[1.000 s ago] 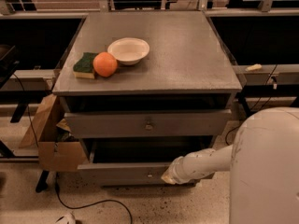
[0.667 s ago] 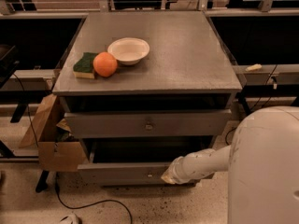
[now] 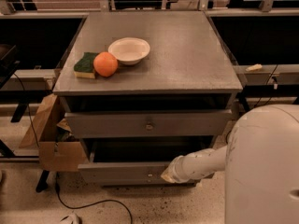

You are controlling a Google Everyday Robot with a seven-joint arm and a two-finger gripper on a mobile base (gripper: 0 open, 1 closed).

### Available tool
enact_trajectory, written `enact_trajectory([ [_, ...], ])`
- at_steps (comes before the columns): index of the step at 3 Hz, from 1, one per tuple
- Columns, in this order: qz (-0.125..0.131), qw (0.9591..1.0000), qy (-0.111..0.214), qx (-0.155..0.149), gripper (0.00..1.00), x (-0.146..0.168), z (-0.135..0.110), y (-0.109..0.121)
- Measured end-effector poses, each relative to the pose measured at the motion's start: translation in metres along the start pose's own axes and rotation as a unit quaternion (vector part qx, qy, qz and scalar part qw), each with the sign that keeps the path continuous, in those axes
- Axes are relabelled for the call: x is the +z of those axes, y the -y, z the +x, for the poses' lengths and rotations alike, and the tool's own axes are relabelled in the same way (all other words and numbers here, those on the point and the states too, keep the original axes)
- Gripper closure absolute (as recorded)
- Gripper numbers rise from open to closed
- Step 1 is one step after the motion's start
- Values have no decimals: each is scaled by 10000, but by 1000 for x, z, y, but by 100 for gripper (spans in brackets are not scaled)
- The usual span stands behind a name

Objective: Close middle drawer

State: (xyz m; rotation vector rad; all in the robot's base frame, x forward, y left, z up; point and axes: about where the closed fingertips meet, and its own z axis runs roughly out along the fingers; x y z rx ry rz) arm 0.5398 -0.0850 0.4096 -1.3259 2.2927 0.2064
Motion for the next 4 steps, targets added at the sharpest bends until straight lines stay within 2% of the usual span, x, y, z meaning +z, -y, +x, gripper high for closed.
enact_trajectory([
  [2,160,9999,48,29,12,-4,-12,12],
  [3,159,9999,48,29,0,-7,-9,5],
  [4,160,9999,47,28,0,-9,-6,-2],
])
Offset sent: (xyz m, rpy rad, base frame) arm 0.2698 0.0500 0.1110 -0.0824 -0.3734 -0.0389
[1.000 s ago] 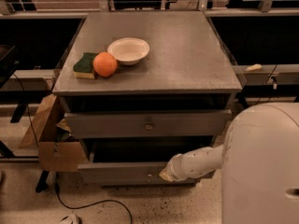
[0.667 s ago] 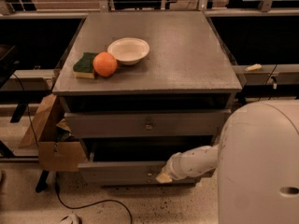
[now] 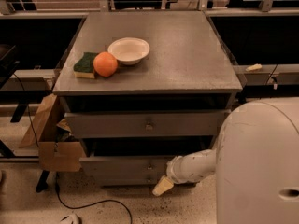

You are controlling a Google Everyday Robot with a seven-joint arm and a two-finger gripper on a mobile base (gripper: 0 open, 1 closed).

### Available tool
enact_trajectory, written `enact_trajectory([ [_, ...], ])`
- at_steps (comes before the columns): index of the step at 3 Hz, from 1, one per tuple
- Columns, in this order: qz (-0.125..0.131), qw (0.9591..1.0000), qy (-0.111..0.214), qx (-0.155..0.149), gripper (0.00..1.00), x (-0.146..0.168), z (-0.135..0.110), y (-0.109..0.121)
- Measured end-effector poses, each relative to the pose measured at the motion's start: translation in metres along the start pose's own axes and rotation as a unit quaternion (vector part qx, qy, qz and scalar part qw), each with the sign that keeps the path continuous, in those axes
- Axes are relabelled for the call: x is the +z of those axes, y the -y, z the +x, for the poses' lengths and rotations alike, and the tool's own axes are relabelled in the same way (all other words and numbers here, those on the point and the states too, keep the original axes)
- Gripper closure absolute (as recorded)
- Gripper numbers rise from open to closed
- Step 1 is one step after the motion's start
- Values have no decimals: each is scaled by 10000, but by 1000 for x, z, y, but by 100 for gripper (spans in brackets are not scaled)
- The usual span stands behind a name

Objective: Close middle drawer

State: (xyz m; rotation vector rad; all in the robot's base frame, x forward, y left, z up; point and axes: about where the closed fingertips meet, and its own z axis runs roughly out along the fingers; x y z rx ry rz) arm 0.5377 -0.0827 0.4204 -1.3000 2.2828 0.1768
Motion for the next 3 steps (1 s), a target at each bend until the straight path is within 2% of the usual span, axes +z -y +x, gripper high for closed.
enact_trajectory([
  [2,35,10000,-48,-50,0,-2,-2,1],
  [3,35,10000,-50,-50,19,-4,0,-2],
])
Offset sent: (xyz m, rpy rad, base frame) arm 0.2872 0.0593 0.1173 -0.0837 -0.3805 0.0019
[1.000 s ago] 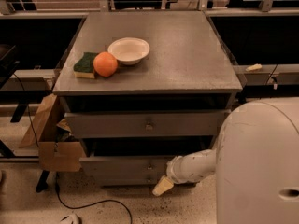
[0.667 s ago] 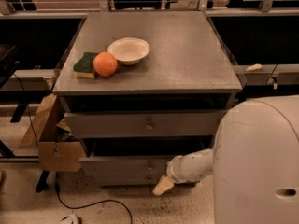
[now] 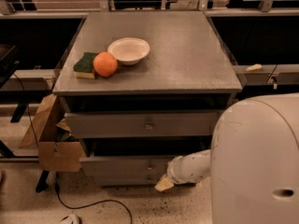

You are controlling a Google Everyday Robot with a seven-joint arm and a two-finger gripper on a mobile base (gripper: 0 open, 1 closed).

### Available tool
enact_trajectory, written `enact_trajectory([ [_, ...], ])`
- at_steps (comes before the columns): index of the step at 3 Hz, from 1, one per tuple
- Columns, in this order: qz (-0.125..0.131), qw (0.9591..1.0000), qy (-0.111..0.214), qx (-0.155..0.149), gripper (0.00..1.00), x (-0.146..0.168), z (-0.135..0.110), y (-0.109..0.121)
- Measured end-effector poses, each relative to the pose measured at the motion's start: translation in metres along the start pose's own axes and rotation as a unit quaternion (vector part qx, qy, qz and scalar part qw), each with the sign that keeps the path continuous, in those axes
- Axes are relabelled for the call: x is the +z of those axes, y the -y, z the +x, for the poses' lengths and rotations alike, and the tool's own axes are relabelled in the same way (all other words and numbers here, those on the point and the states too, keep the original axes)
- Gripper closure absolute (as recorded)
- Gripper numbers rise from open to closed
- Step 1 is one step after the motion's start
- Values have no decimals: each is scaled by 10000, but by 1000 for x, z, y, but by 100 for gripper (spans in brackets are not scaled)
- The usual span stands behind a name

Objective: Close middle drawer

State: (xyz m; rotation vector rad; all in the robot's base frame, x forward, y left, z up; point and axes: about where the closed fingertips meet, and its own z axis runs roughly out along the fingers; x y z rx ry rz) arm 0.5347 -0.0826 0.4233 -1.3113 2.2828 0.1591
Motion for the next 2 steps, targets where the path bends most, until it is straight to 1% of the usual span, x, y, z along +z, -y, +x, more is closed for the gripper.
enact_trajectory([
  [1,47,9999,-92,0,42,4,-7,11],
  [2,48,9999,-92,0,66,4,-7,10],
])
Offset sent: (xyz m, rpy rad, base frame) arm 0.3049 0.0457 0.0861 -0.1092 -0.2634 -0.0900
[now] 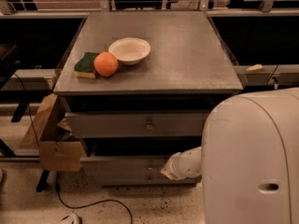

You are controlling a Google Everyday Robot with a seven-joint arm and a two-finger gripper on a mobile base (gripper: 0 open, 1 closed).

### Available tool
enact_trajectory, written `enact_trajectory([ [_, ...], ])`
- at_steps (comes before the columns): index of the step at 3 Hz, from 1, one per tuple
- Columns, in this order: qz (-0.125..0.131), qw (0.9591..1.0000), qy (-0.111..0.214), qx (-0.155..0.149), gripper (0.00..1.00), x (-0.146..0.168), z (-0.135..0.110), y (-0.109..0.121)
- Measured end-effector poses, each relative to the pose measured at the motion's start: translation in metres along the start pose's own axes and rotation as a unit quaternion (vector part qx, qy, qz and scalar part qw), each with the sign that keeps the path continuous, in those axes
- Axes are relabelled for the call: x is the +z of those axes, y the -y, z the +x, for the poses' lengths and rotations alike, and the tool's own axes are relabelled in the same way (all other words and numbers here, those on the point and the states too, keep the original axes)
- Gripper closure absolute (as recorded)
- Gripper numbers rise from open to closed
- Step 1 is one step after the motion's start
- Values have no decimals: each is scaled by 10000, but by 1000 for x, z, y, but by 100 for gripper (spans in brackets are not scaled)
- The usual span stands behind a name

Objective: Close middle drawer

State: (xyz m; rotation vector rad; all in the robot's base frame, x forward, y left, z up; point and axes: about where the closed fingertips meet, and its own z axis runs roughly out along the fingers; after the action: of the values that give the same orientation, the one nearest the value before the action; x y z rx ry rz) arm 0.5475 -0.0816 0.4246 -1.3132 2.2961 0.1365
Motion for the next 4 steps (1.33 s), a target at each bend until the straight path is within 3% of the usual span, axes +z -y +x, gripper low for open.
enact_trajectory([
  [1,185,9998,6,-8,89,8,-25,32],
  [2,185,9998,6,-8,100,7,-23,29],
  [4,131,9996,-194,178,51,17,-16,25],
])
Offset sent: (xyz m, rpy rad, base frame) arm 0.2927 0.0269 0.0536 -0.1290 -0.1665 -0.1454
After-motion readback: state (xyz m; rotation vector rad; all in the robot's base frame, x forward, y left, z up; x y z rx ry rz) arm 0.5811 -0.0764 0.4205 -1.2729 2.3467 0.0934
